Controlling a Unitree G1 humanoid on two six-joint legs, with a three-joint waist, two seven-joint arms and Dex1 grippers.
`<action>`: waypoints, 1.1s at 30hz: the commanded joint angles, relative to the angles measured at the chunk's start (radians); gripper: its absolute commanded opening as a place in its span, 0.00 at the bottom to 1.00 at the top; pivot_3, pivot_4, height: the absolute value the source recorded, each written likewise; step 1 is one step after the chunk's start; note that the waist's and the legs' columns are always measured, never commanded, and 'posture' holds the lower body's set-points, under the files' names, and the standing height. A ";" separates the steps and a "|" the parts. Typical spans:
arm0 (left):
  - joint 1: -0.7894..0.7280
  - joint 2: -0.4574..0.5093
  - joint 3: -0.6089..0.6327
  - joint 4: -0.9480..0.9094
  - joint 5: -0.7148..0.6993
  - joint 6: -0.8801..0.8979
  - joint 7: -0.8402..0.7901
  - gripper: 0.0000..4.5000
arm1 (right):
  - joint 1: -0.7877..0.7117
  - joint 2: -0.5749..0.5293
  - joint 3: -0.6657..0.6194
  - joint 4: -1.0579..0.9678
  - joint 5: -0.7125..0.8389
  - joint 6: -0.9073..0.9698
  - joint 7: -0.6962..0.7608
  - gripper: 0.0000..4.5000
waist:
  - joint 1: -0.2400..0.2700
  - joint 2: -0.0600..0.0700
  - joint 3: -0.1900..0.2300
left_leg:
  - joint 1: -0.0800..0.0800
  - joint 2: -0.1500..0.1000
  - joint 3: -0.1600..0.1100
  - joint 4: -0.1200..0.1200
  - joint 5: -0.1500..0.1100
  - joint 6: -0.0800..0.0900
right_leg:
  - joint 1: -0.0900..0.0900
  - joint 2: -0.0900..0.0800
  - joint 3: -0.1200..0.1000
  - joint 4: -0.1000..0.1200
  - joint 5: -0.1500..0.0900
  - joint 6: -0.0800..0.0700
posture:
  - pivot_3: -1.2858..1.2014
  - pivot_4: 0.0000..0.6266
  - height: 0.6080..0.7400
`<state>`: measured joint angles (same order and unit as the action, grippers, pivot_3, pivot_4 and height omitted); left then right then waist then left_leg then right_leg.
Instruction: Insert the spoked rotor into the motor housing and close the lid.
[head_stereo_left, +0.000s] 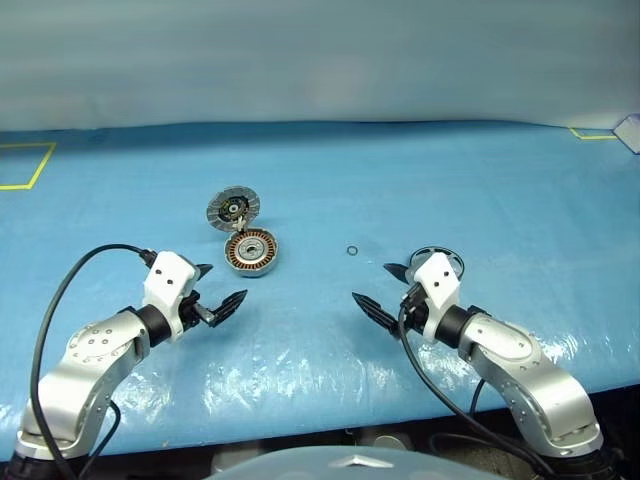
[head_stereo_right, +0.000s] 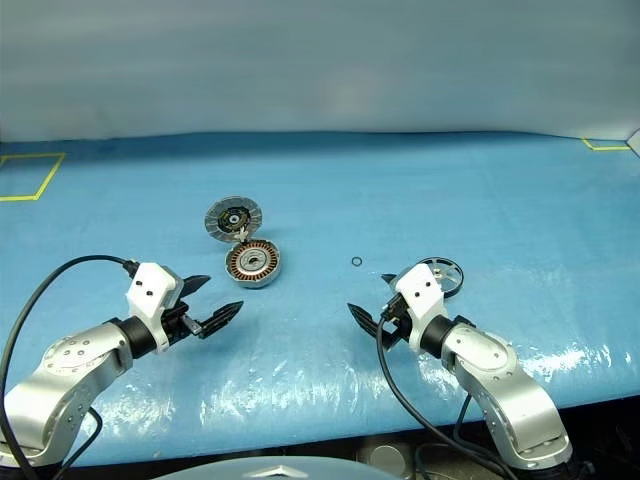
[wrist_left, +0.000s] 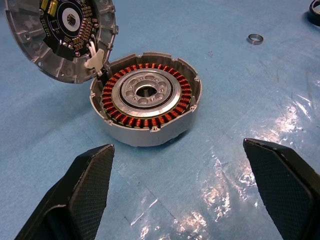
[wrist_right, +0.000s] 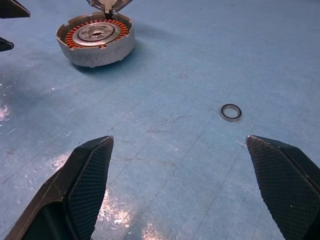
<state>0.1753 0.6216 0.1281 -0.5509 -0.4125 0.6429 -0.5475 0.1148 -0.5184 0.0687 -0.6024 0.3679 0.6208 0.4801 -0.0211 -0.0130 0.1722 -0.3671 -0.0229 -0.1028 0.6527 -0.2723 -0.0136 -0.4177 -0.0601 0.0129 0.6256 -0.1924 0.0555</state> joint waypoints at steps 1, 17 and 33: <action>-0.008 -0.004 0.002 -0.010 0.002 -0.024 -0.009 1.00 | -0.007 0.006 0.001 -0.034 -0.002 -0.011 -0.001 1.00 | 0.000 0.000 0.000 | 0.000 0.000 0.000 0.000 0.000 0.000 | 0.000 0.000 0.000 0.000 0.000 0.000 | 0.52 0.24 1.00; -0.001 -0.002 0.007 -0.009 0.010 -0.028 -0.011 1.00 | -0.038 0.022 0.021 -0.007 -0.029 -0.016 0.004 1.00 | 0.000 0.000 0.000 | 0.000 0.000 0.000 0.000 0.000 0.000 | 0.000 0.000 0.000 0.000 0.000 0.000 | 0.52 0.24 1.00; 0.017 -0.016 0.009 -0.013 0.015 -0.030 -0.007 1.00 | -0.053 0.015 0.041 -0.009 -0.031 -0.007 0.014 1.00 | 0.000 0.000 0.000 | 0.001 0.000 0.000 0.000 0.000 0.000 | 0.001 0.000 0.000 0.000 0.000 0.000 | 0.52 0.24 1.00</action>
<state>0.1888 0.6099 0.1273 -0.5508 -0.3985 0.6375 -0.5548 0.0736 -0.5015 0.1127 -0.5968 0.3371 0.6206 0.4867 -0.0211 -0.0130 0.1721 -0.3662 -0.0230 -0.1029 0.6529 -0.2723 -0.0136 -0.4169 -0.0601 0.0129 0.6260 -0.1922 0.0556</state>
